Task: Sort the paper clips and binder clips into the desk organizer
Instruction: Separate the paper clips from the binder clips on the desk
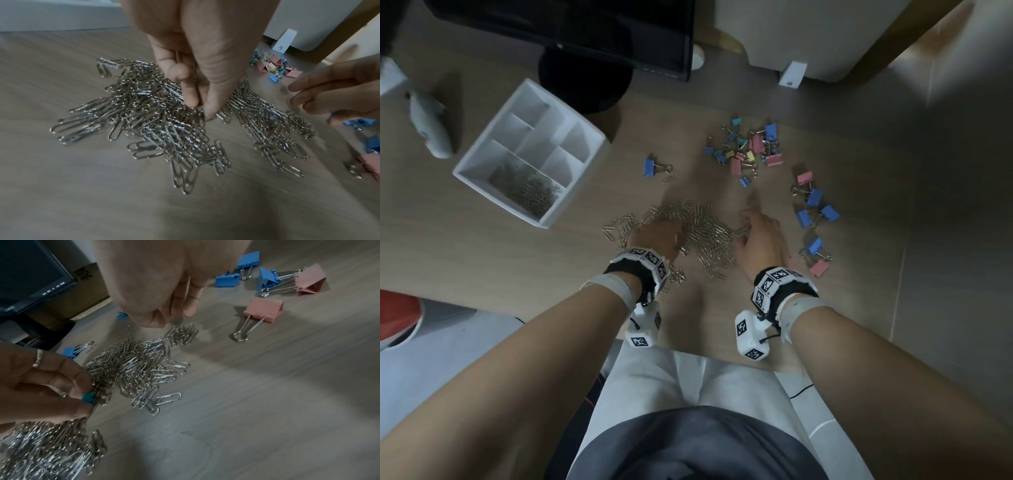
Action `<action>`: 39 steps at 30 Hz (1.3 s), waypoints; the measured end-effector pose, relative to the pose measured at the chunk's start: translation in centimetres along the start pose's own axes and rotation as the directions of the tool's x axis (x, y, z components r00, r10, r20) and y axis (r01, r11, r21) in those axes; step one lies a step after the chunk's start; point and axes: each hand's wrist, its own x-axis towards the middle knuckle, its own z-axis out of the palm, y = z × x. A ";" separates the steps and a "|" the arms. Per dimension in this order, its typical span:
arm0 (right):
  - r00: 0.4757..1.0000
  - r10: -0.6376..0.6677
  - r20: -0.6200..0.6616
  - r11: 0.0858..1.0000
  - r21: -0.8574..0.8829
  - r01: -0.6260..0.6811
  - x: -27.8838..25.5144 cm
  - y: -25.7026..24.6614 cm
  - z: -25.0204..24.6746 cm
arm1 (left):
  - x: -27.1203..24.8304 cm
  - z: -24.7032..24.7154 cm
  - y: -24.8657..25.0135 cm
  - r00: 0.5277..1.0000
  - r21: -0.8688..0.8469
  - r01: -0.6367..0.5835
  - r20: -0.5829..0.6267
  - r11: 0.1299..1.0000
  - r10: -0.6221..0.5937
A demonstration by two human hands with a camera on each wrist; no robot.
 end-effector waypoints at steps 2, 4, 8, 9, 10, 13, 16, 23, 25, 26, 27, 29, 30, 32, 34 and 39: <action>1.000 -0.003 0.002 1.000 0.006 0.003 0.1 -0.4 0.2 | -0.1 -0.2 0.0 1.000 0.000 -0.002 0.002 1.000 0.002; 1.000 -0.005 -0.005 1.000 0.013 0.005 0.1 -0.9 0.2 | -0.2 -0.3 -0.1 1.000 0.002 -0.016 0.000 1.000 0.016; 1.000 -0.020 -0.010 1.000 0.003 0.020 0.2 -1.9 0.1 | -0.3 -0.1 -0.5 0.999 -0.039 -0.029 -0.034 0.999 0.027; 1.000 -0.024 -0.010 1.000 0.004 0.024 0.3 -2.0 0.1 | -0.3 0.0 -0.6 0.998 -0.052 -0.040 -0.050 0.998 0.037; 1.000 -0.028 -0.011 1.000 0.005 0.028 0.3 -2.1 0.1 | -0.3 0.0 -0.7 0.997 -0.069 -0.051 -0.067 0.996 0.046; 0.999 -0.034 -0.016 0.999 0.003 0.034 0.5 -2.3 0.2 | -0.2 -0.1 -0.7 0.997 -0.039 -0.065 -0.053 0.997 0.063; 0.999 -0.037 -0.005 0.999 -0.006 0.036 0.5 -2.5 0.5 | -0.2 -0.4 -0.8 0.996 -0.021 -0.080 -0.030 0.997 0.079; 0.998 0.003 0.059 1.000 0.004 -0.003 1.1 -3.1 0.7 | 0.3 -3.4 -1.3 0.988 -0.174 -0.065 -0.147 0.983 0.040; 0.995 0.029 0.091 0.999 -0.027 -0.026 1.6 -3.3 0.4 | 0.8 -4.9 -1.4 0.975 -0.249 -0.058 -0.223 0.967 0.001; 0.994 0.042 0.104 0.998 -0.052 -0.037 1.8 -3.4 0.3 | 1.2 -5.5 -1.4 0.970 -0.276 -0.059 -0.244 0.959 -0.010; 0.991 0.058 0.117 0.996 -0.075 -0.050 2.1 -3.3 0.3 | 1.6 -6.0 -1.4 0.969 -0.289 -0.058 -0.246 0.956 -0.015; 0.984 0.104 0.144 0.990 -0.106 -0.089 2.7 -3.3 0.4 | 2.5 -6.5 -1.4 0.970 -0.307 -0.062 -0.244 0.950 -0.015; 0.980 0.125 0.154 0.988 -0.114 -0.108 3.0 -3.3 0.5 | 3.0 -6.7 -1.4 0.968 -0.321 -0.072 -0.252 0.944 -0.012; 0.975 0.154 0.161 0.984 -0.112 -0.137 3.7 -3.5 0.5 | 3.8 -6.9 -1.2 0.964 -0.329 -0.091 -0.266 0.940 0.000; 0.972 0.172 0.162 0.983 -0.087 -0.160 4.3 -4.0 0.3 | 4.6 -7.3 -1.0 0.966 -0.328 -0.097 -0.259 0.940 0.009; 0.989 0.114 0.090 0.993 0.003 -0.115 6.1 -5.8 0.2 | 7.1 -9.4 -0.9 0.954 -0.315 -0.136 -0.297 0.939 0.038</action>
